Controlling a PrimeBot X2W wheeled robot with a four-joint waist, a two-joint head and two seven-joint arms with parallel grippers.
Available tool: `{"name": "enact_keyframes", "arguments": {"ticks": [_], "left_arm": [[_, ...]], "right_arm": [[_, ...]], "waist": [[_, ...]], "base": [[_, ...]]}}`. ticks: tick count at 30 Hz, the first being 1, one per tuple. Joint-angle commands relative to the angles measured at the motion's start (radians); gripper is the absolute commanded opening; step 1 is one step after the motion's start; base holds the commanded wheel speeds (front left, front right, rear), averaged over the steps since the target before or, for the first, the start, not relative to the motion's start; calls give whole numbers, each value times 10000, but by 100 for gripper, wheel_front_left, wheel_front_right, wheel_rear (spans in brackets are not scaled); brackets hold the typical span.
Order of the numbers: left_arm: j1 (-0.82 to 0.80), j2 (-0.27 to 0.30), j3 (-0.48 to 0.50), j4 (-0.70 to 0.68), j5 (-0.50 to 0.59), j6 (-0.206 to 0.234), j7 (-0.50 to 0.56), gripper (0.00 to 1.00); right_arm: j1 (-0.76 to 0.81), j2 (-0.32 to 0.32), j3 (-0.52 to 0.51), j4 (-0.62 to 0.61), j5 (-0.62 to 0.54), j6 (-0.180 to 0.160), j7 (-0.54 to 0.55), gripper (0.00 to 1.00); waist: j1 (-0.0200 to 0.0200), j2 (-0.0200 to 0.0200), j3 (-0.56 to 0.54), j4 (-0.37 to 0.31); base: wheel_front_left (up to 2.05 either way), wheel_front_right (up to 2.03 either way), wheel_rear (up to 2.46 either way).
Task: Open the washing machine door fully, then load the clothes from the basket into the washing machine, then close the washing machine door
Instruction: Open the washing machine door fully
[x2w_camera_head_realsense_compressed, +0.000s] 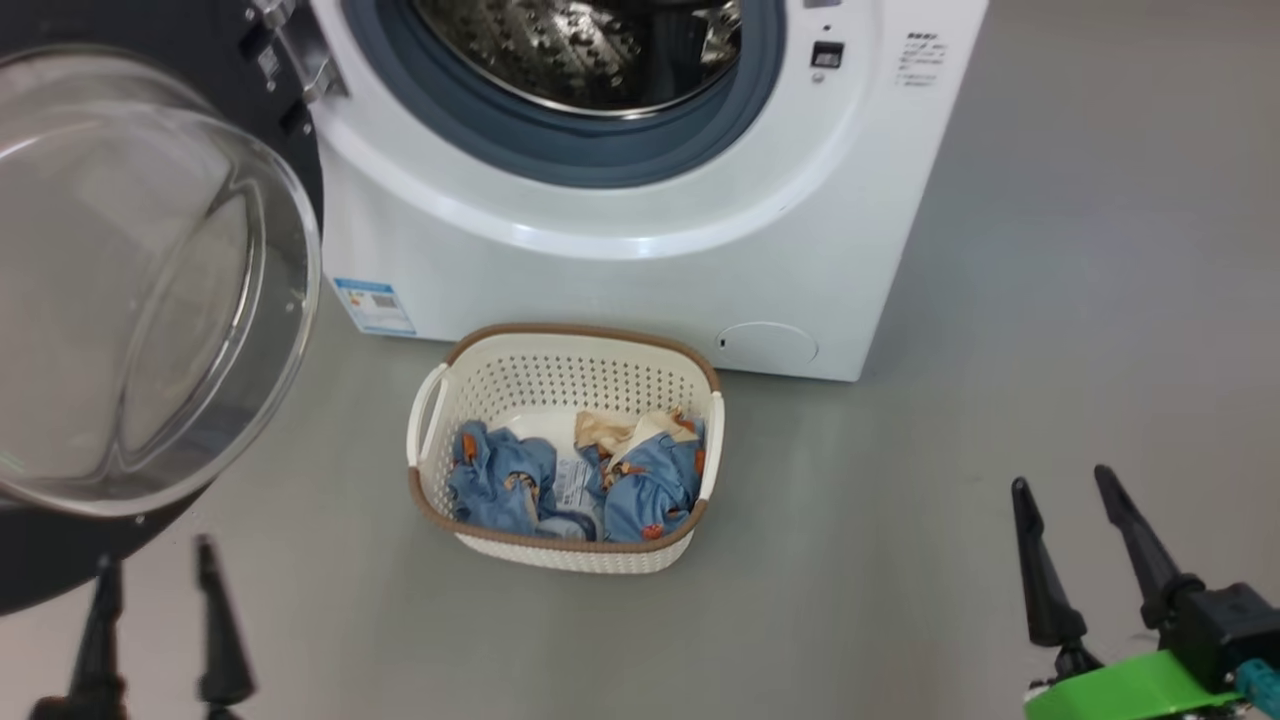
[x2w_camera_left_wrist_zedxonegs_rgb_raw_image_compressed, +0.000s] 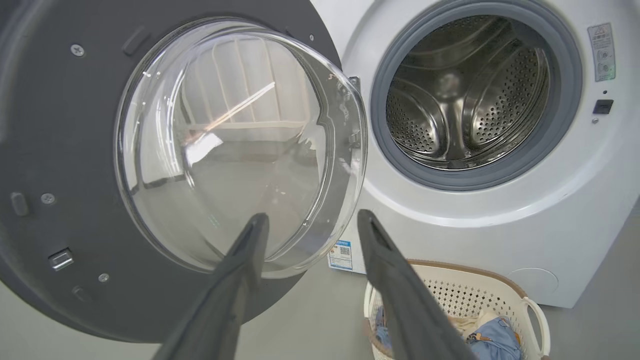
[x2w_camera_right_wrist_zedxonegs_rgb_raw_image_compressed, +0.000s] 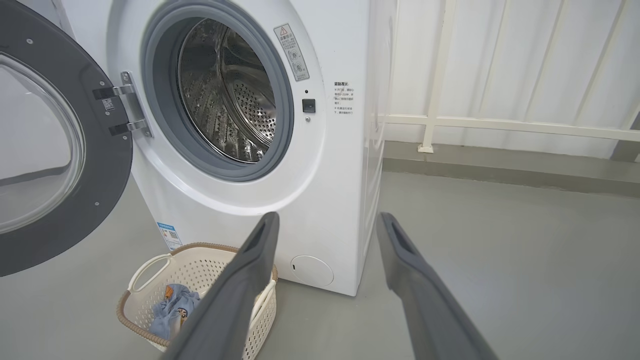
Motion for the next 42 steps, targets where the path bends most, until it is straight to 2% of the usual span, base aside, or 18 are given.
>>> {"name": "enact_keyframes", "arguments": {"ticks": [1,16,23,31,42], "left_arm": [[-71,165,192,-336,87,-102,8,100],[248,153,-962,-118,126,-416,644,100],[211,197,-1139,15,62,-472,833,100],[190,322,-1107,-2,59,-361,856,100],[263,354,-1230,-35,7,-260,881,100]], "right_arm": [[104,-49,325,-180,102,29,-91,100],[388,-49,798,39,132,29,-78,100],[574,-49,894,-37,129,29,20,100],[677,-49,819,-139,85,29,82,100],[744,-49,730,-229,141,29,96,100]], "waist": [[-1,-1,-281,-257],[-1,-1,-1056,-1341],[-1,-1,-1231,-1726],[-1,-1,-1309,-1922],[-1,-1,-1299,-1851]], "base": [[0,0,0],[0,0,0],[0,0,0],[0,0,0],[0,0,0]]}}
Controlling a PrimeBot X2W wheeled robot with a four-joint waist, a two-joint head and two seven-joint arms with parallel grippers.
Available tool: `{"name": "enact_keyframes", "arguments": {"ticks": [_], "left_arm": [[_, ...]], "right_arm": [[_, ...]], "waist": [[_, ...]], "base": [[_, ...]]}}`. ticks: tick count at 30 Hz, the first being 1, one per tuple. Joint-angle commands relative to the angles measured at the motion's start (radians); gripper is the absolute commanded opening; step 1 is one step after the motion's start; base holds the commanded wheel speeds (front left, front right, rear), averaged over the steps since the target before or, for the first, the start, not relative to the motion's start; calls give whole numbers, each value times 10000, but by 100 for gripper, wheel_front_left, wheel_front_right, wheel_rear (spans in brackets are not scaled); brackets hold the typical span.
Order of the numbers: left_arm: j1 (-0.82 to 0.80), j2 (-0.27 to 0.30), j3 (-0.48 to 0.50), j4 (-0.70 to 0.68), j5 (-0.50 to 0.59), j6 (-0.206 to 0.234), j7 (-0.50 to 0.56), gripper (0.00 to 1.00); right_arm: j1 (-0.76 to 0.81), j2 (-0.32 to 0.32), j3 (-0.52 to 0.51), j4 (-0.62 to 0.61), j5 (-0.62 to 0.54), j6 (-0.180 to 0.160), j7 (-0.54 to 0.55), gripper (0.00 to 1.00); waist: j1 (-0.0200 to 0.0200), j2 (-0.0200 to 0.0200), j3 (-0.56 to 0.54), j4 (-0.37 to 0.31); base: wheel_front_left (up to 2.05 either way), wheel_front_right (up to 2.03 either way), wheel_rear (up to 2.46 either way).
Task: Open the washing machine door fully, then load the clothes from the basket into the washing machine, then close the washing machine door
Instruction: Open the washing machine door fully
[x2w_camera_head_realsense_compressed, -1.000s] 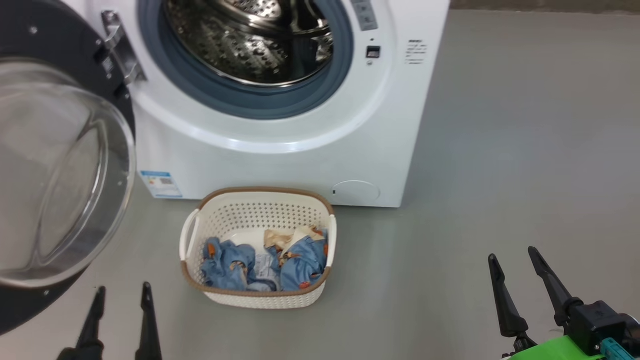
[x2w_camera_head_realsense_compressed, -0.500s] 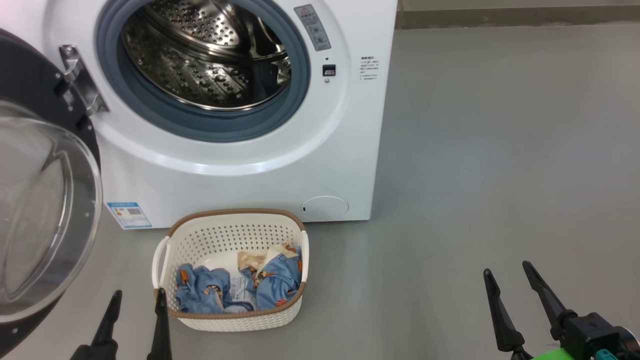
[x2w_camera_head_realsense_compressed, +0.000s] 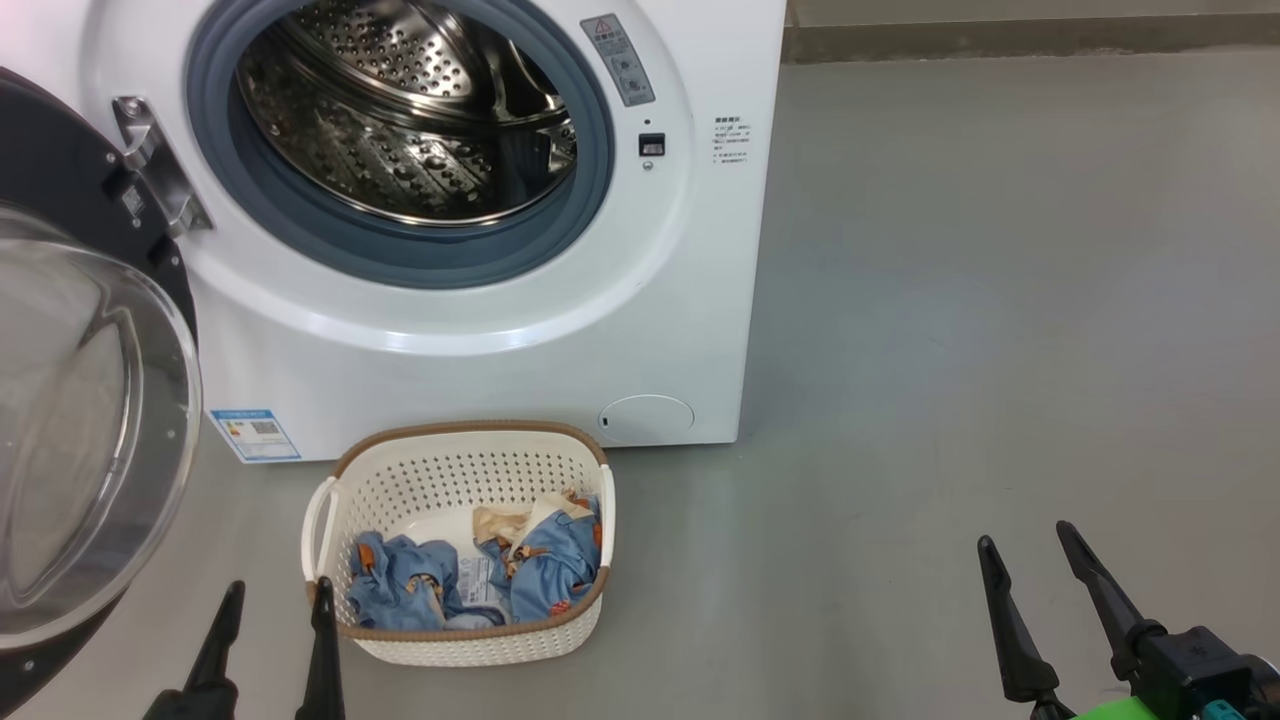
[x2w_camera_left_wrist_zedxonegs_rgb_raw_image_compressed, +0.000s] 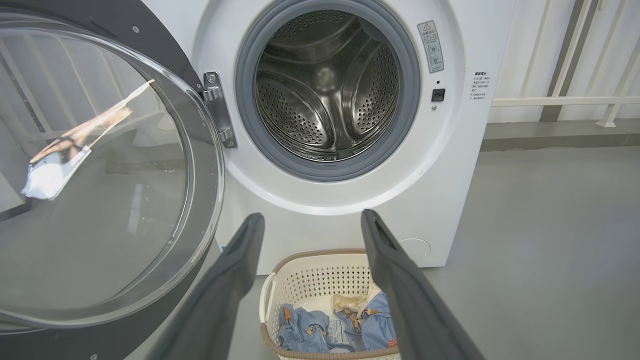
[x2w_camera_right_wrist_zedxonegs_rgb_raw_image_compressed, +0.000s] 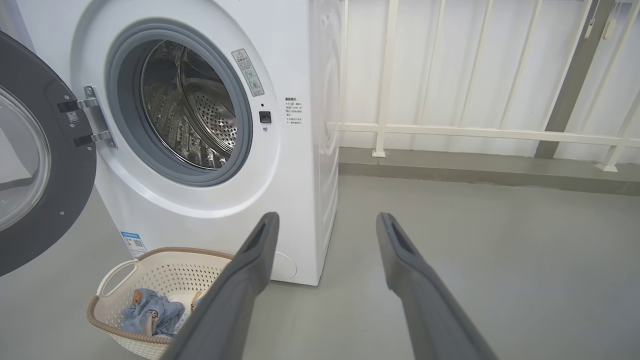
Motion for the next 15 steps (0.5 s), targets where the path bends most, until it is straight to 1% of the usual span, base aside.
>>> {"name": "enact_keyframes", "arguments": {"ticks": [1,15], "left_arm": [[-132,158,295,-246,-33,70,-8,100],[-177,217,136,-176,-88,138,-33,100]], "right_arm": [[-48,-77,237,-298,133,29,0,100],[-6,-77,191,-340,165,29,13,100]], "waist": [[0,0,4,12],[0,0,5,178]], "base": [[0,0,0],[0,0,0]]}}
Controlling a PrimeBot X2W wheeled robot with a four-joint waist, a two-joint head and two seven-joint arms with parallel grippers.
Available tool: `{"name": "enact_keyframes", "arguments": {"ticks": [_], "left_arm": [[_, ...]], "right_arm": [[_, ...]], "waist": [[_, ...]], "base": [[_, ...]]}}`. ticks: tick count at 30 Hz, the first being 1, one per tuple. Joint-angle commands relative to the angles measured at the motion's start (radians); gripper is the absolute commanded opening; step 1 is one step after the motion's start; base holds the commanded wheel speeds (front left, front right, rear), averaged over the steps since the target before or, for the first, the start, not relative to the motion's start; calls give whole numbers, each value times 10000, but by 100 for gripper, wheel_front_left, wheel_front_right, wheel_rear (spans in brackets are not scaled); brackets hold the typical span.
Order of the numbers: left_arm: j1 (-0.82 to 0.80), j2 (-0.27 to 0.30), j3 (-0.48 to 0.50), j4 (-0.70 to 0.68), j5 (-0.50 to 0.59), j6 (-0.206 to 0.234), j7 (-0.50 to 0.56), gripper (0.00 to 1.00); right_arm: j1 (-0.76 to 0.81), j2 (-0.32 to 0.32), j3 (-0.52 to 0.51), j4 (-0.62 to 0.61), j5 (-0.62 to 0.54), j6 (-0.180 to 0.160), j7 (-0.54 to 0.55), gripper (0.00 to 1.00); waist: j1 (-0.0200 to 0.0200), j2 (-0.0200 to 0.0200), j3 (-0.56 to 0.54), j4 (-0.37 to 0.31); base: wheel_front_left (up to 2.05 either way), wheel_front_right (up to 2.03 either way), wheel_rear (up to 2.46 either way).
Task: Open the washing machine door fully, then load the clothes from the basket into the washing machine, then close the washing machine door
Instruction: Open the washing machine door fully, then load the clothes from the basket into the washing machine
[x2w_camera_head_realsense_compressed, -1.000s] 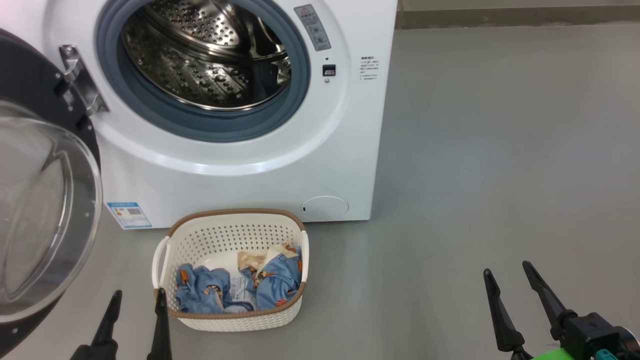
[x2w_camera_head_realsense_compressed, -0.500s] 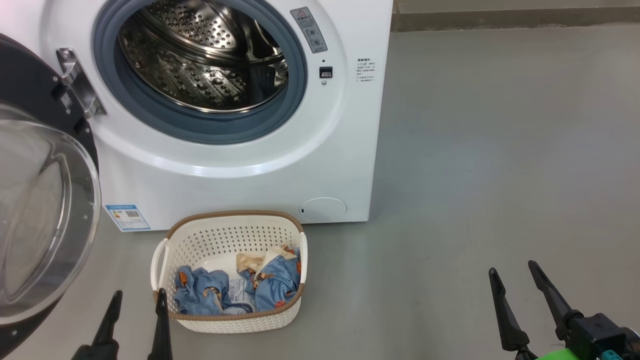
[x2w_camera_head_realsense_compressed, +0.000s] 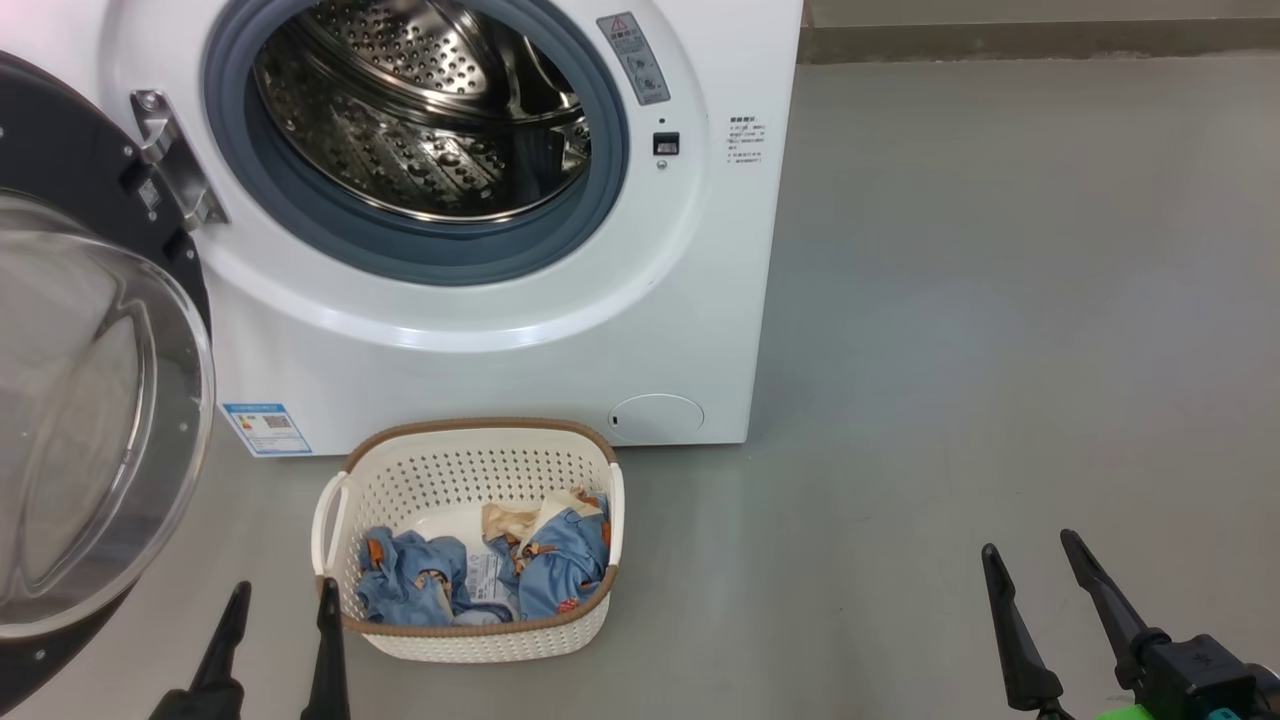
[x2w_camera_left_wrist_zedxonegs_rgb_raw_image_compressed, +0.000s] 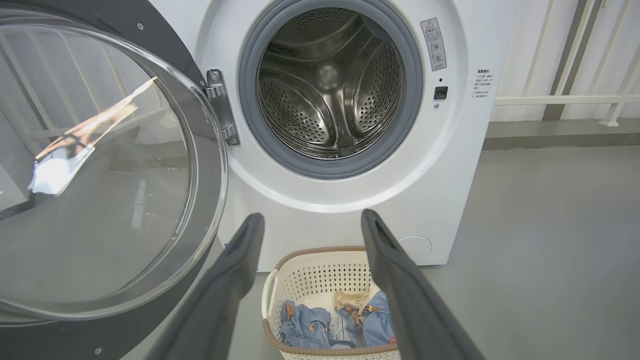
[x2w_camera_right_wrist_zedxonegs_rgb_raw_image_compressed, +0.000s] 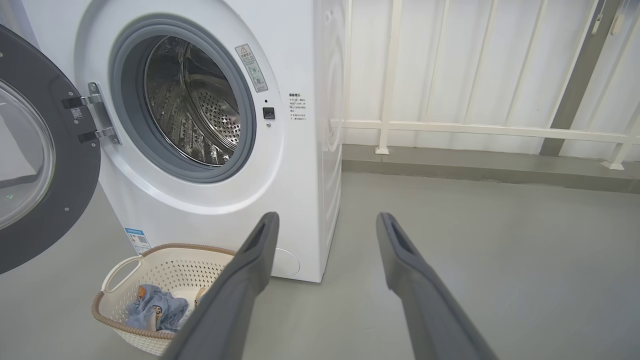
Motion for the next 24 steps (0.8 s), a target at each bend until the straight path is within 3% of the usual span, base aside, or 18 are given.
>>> {"name": "enact_keyframes", "arguments": {"ticks": [1,12,24], "left_arm": [[-174,157,268,-192,-22,132,-31,100],[-241,230,205,-203,16,276,-215,100],[-352,315,87,-110,-26,345,-220,100]], "right_arm": [[-164,-81,242,-272,162,29,2,100],[-183,-81,254,-266,155,29,3,100],[-179,-81,243,-267,202,29,47,100]], "waist": [[0,-1,-11,7],[0,-1,-29,-15],[0,-1,50,75]], "base": [[0,0,0],[29,-29,0],[150,-150,0]]}}
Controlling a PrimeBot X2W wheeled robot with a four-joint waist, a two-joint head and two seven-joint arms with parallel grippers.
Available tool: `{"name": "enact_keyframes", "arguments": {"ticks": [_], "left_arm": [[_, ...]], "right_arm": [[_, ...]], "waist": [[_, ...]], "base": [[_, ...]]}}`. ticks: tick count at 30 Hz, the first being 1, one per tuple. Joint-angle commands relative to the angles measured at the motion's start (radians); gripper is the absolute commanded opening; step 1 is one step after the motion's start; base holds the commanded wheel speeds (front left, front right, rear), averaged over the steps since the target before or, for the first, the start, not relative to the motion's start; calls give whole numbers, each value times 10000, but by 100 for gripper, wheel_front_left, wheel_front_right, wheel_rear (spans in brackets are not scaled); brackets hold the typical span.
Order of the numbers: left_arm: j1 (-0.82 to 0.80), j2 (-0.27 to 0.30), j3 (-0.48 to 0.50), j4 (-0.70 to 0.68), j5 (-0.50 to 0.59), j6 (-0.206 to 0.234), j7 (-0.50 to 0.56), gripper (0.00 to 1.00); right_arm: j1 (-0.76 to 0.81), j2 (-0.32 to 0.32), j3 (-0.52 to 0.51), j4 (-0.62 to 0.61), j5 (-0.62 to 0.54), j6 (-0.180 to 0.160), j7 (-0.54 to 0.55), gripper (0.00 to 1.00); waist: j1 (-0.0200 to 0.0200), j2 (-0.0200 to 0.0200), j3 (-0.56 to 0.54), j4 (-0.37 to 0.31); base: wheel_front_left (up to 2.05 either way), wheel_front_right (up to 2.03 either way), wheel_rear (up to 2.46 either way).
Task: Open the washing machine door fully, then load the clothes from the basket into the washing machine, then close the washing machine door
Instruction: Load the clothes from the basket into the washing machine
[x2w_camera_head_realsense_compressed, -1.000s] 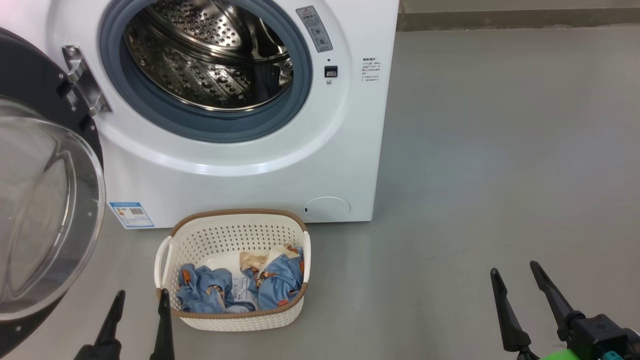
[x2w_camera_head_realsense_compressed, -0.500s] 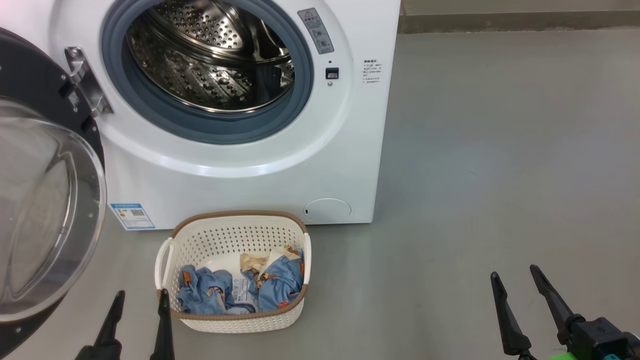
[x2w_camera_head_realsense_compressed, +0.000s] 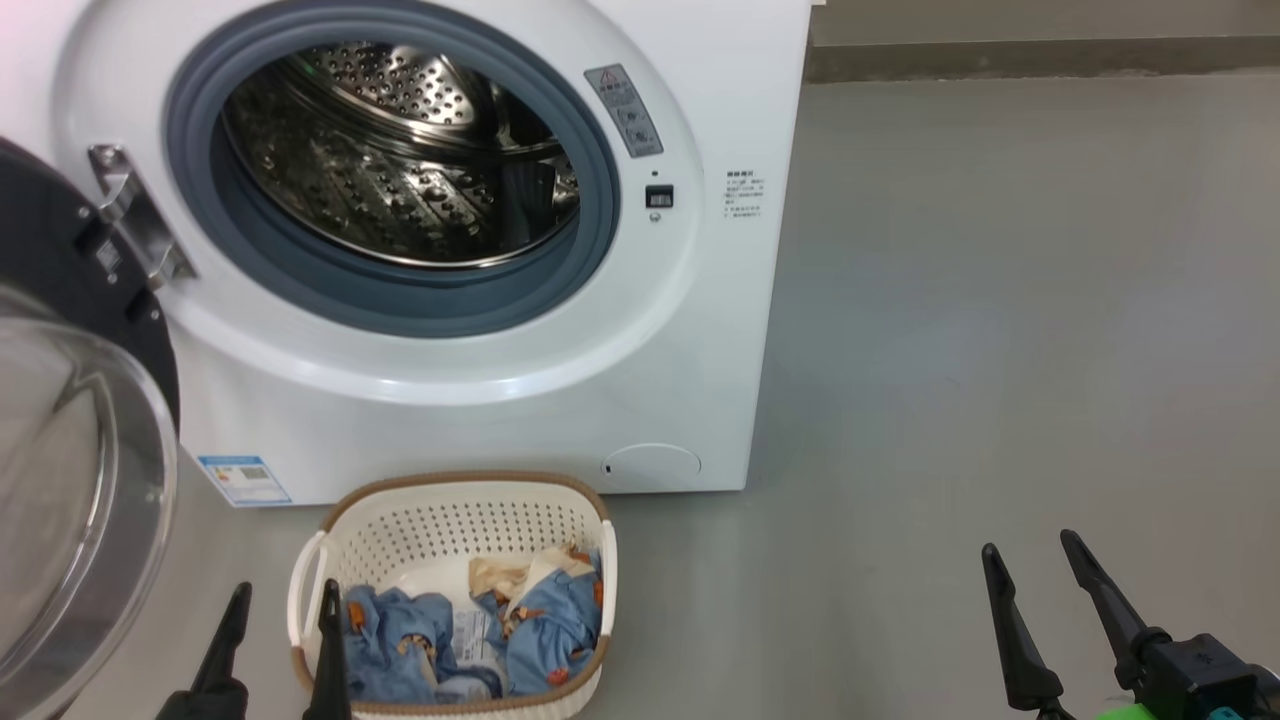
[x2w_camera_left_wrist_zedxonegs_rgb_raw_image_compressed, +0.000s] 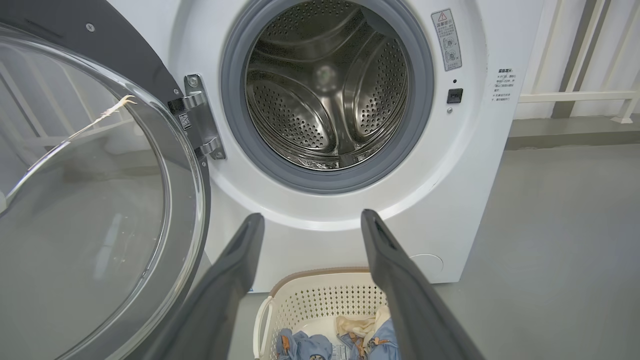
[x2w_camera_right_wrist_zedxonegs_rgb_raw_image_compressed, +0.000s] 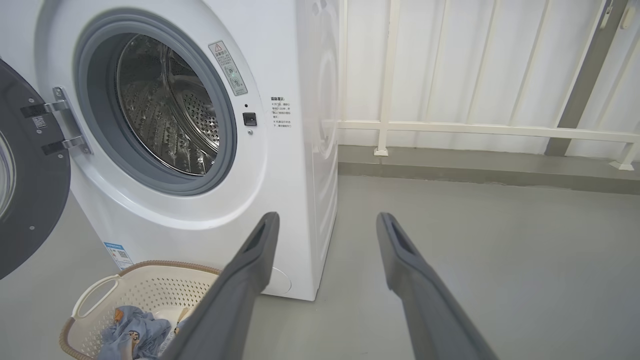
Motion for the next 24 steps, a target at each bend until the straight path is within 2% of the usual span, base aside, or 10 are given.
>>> {"name": "enact_keyframes", "arguments": {"ticks": [1,9,24], "left_arm": [[-352,165,291,-185,-39,66,-118,100],[-419,214,256,-97,-113,65,-216,100],[-518,275,174,113,-268,104,-389,100]], "right_arm": [[-187,-85,247,-267,108,29,1,100],[-245,-85,290,-244,118,29,0,100],[-291,-85,291,-206,115,29,-17,100]], "waist": [[0,-1,35,21],[0,-1,129,24],[0,-1,196,62]], "base": [[118,-118,0],[64,-64,0],[1,-1,0]]}}
